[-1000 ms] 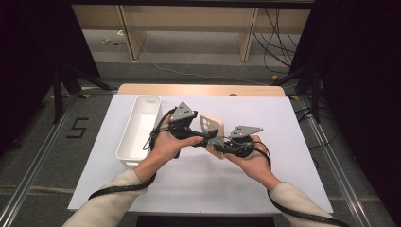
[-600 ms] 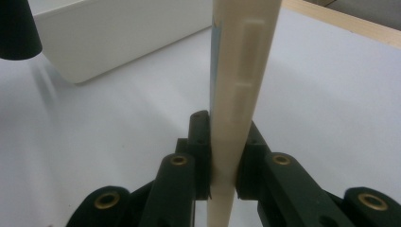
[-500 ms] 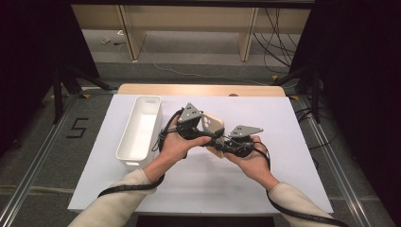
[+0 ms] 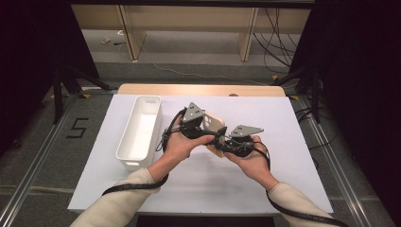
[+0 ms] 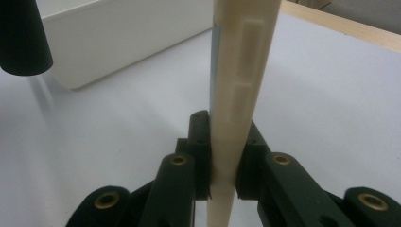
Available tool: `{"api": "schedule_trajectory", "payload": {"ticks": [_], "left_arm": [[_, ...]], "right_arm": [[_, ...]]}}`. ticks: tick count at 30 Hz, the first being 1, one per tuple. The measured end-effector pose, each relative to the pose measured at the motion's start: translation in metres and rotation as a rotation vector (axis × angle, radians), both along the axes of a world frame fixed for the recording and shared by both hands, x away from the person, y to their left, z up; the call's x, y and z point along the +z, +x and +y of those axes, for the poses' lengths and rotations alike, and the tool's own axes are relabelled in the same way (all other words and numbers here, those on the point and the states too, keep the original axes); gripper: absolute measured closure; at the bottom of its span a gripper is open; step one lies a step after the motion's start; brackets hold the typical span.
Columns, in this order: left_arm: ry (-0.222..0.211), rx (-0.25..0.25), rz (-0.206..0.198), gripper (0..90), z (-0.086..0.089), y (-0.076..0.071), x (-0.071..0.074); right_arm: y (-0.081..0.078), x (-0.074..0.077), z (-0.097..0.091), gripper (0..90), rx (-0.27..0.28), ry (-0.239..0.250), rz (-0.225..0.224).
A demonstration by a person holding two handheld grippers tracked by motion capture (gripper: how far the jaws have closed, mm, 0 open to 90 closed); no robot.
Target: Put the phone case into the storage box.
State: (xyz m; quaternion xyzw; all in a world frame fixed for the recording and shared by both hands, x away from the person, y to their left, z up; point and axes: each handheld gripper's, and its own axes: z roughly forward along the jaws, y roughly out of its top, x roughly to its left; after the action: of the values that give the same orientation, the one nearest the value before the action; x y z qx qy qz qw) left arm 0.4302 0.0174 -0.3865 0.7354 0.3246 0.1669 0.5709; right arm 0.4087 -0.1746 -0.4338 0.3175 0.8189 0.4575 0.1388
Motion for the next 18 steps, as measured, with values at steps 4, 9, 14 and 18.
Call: {"api": "schedule_trajectory", "payload": {"ticks": [4, 9, 14, 18], "left_arm": [[-0.007, 0.009, -0.001, 3.8, -0.0017, 0.0007, 0.0001], [-0.019, 0.014, 0.002, 7.5, -0.0031, 0.0008, -0.0010], [-0.028, 0.019, 0.005, 9.3, -0.0028, 0.0014, -0.0007], [-0.029, 0.021, 0.005, 10.2, -0.0025, 0.0016, 0.0007]], "right_arm": [[0.0001, -0.0002, -0.0004, 80.4, -0.005, 0.004, 0.001], [0.0004, -0.0002, -0.0009, 80.3, -0.010, 0.007, -0.002], [0.0009, -0.0010, -0.0013, 80.0, -0.017, 0.012, -0.005], [0.0016, -0.0009, -0.0016, 78.0, -0.020, 0.024, -0.016]]}}
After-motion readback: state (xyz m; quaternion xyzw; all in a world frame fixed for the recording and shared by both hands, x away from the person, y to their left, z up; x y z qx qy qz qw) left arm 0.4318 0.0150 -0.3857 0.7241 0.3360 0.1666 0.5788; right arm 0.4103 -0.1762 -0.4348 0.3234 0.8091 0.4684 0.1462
